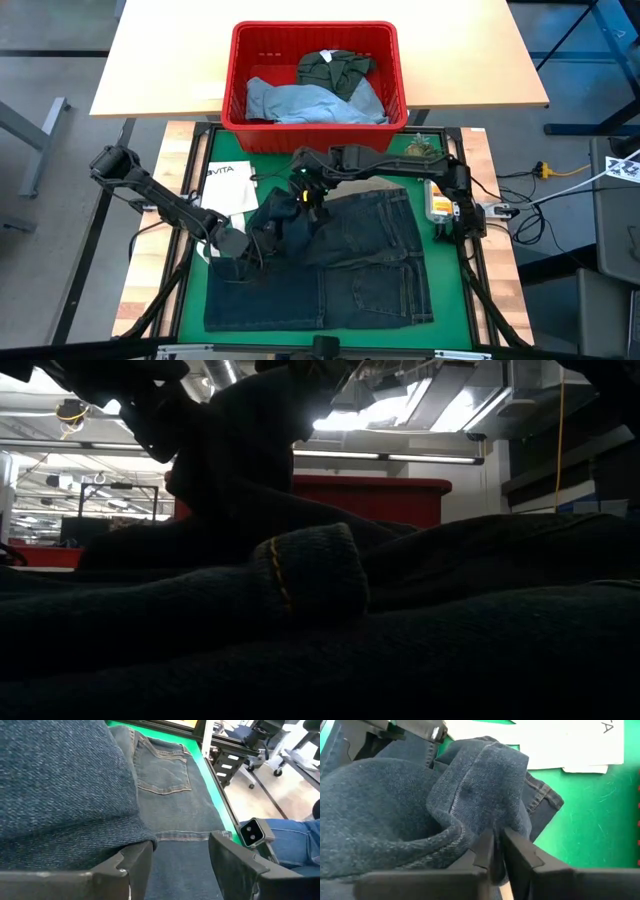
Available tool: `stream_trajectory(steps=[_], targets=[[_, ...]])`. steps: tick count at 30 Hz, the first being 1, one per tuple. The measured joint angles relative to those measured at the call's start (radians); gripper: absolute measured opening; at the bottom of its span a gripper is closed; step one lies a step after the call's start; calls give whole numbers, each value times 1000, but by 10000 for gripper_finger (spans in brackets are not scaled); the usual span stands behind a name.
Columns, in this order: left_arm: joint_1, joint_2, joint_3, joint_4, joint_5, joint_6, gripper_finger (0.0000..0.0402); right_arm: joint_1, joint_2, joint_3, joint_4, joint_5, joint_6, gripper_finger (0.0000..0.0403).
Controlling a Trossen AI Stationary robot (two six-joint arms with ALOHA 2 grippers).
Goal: Fold Laundry from Bin
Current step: Fold the dark blue jeans
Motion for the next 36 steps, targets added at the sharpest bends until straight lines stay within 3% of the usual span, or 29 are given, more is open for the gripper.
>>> stream_trajectory(steps=[7,14,22,27,33,36], targets=[[0,0,0,0,1,0,186,0,-3,3,-18,27,0,157],[0,0,0,1,1,2,186,-1,-11,139,-252,198,0,222],[0,0,0,1,-21,8,186,-1,-13,330,-592,260,-13,226],[0,0,0,1,-23,7,186,-20,-66,292,-648,276,-14,225],[0,0,0,1,-26,7,186,-122,-160,195,-649,71,-34,225],[0,0,0,1,-30,7,186,-180,-195,115,-647,34,-32,225]])
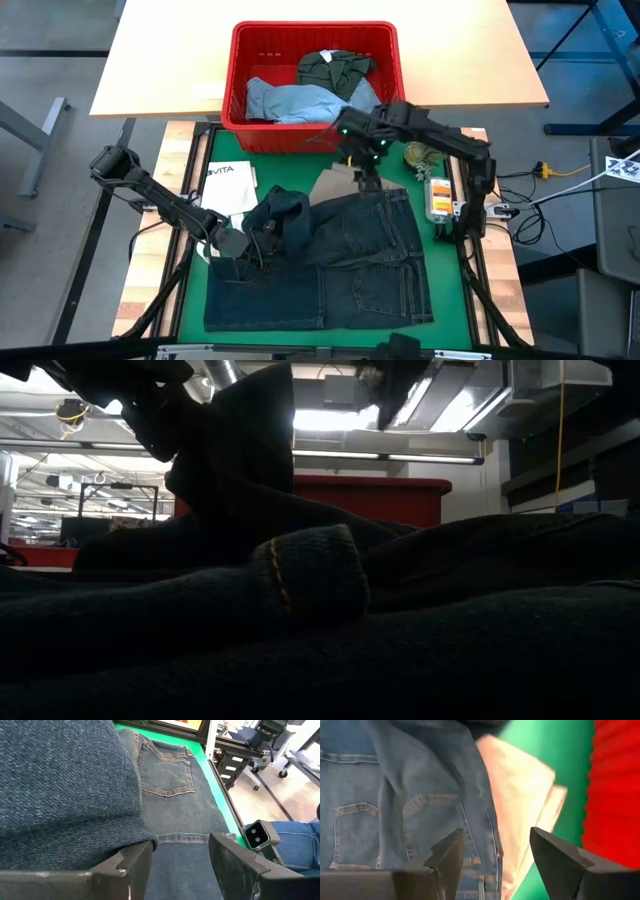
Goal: Fold Laundry from Bin
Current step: Fold the dark blue jeans
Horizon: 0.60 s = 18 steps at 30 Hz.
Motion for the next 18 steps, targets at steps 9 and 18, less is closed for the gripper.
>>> stream_trajectory(steps=[9,18], targets=[[0,0,0,0,-22,0,182,-92,-58,-392,-3,23,26,225],[0,0,0,0,-35,1,181,-103,-89,-677,152,204,-9,225]])
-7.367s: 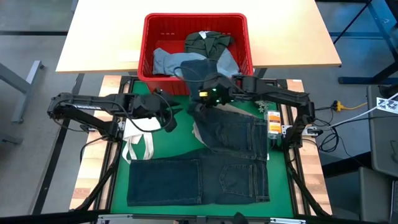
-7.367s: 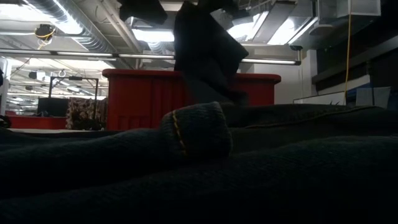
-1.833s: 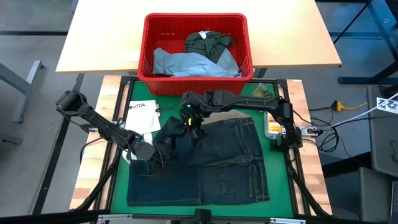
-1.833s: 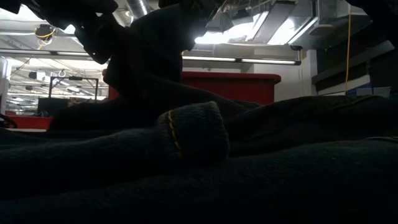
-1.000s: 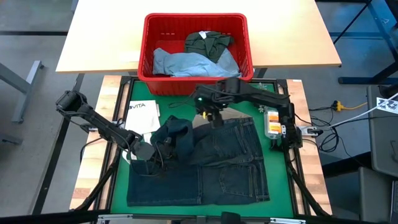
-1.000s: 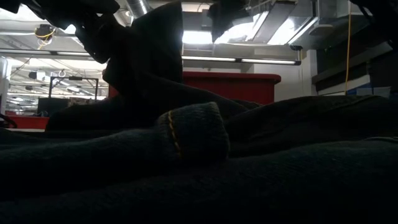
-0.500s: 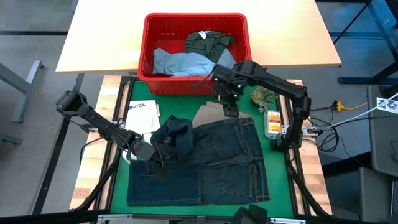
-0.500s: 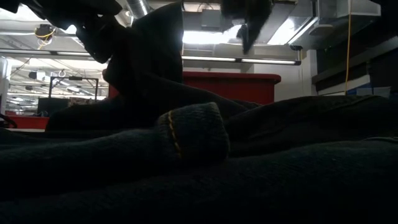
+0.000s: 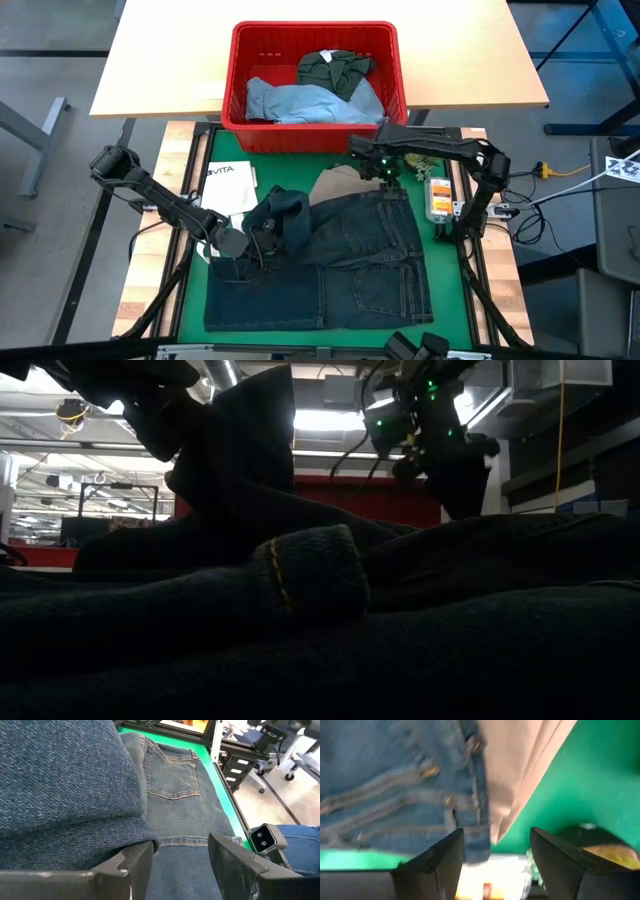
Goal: Fold Laundry from Bin
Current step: Fold the dark blue jeans
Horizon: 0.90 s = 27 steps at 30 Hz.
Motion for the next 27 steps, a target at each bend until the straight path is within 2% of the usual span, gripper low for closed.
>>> stream_trajectory(steps=[3,23,27], targets=[[0,0,0,0,-10,-1,181,0,0,-35,69,2,0,225],[0,0,0,0,-13,0,181,2,0,-201,109,-28,-18,223],[0,0,0,0,-14,0,181,2,0,-235,98,-52,-17,187]])
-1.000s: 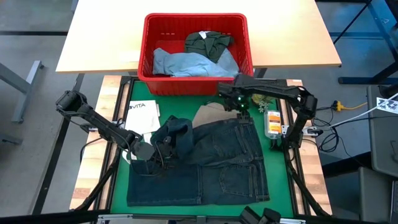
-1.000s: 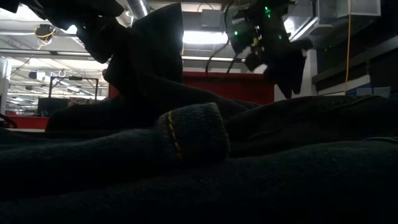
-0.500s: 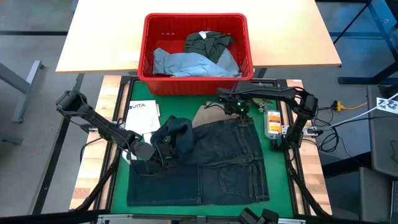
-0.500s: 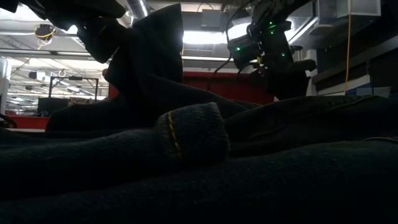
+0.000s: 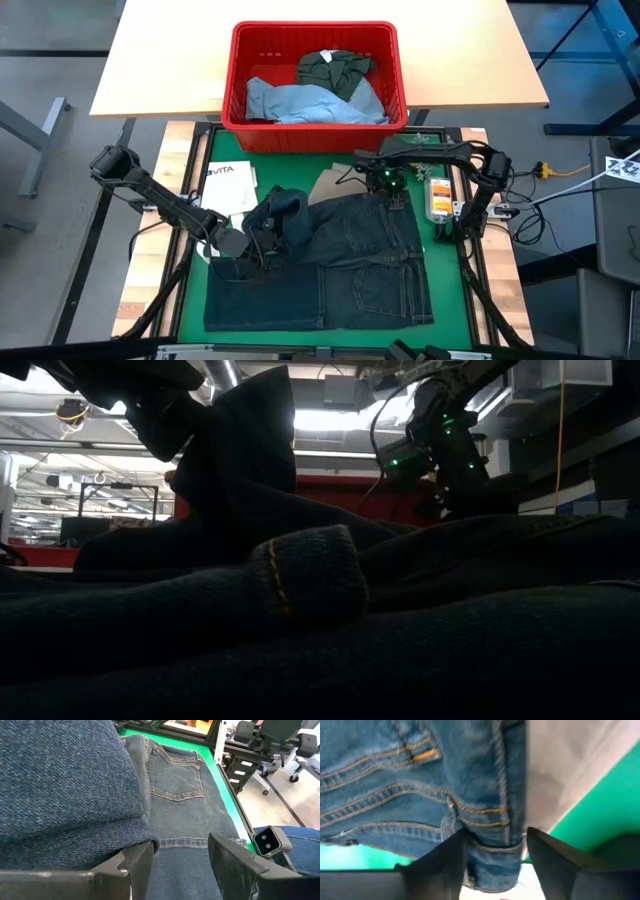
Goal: Fold Laundry from Bin
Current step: Fold the dark blue jeans
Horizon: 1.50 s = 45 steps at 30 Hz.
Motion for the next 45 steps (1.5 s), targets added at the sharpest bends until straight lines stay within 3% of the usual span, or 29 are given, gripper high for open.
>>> stream_trajectory(steps=[7,14,19,25,29,39,45], targets=[[0,0,0,0,-33,0,181,1,0,11,-55,-6,21,25],[0,0,0,0,-33,0,181,1,-56,77,-171,33,110,63],[0,0,0,0,-43,2,181,0,-141,84,-243,82,225,30],[0,0,0,0,-98,2,181,0,-188,82,-256,236,434,24],[0,0,0,0,-108,2,181,-5,-184,82,-250,327,556,46],[-1,-51,1,-32,-68,1,181,-127,-185,82,-252,333,622,26],[0,-187,1,-230,-91,-37,181,-182,-185,82,-252,291,624,67]])
